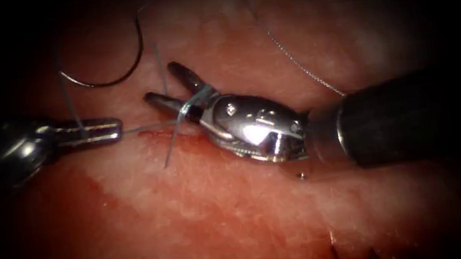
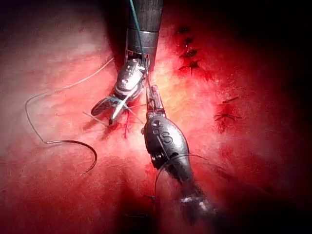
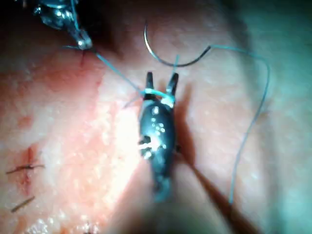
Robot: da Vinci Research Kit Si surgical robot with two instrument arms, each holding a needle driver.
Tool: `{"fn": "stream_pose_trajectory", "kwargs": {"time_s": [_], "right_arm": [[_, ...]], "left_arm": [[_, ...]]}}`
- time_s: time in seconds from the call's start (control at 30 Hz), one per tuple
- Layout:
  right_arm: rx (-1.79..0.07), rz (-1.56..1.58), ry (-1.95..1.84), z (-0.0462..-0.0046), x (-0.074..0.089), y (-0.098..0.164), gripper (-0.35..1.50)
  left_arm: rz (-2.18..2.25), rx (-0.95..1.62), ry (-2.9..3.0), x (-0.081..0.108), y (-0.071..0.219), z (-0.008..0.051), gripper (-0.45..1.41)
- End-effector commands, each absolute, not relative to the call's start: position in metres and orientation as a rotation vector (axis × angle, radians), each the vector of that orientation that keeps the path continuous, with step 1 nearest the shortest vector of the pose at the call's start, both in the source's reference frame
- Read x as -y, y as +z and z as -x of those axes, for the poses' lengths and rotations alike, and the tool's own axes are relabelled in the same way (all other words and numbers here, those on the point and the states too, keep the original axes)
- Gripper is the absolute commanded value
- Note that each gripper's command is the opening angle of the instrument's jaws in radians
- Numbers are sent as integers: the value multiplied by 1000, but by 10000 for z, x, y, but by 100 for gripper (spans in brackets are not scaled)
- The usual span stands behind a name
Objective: Wound Closure
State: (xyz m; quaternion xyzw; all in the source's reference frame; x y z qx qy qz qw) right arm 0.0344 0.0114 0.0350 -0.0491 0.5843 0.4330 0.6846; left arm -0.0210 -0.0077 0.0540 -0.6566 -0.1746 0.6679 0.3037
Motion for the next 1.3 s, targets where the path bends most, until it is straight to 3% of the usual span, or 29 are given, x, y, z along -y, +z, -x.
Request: {"fn": "stream_pose_trajectory", "kwargs": {"time_s": [0.03,0.93,0.97,1.13,1.3], "right_arm": [[-1314,107,972,-355,-107,353,54],[-1300,150,1004,-380,-126,357,47],[-1296,154,1008,-380,-126,357,41],[-1249,154,980,-379,-123,353,-32],[-1180,150,931,-380,-121,349,-35]], "left_arm": [[1736,468,1768,89,545,213,-45],[1737,462,1767,88,548,211,-45],[1737,462,1767,88,548,211,-45],[1733,458,1768,88,548,209,-45],[1733,458,1768,88,548,209,-45]]}}
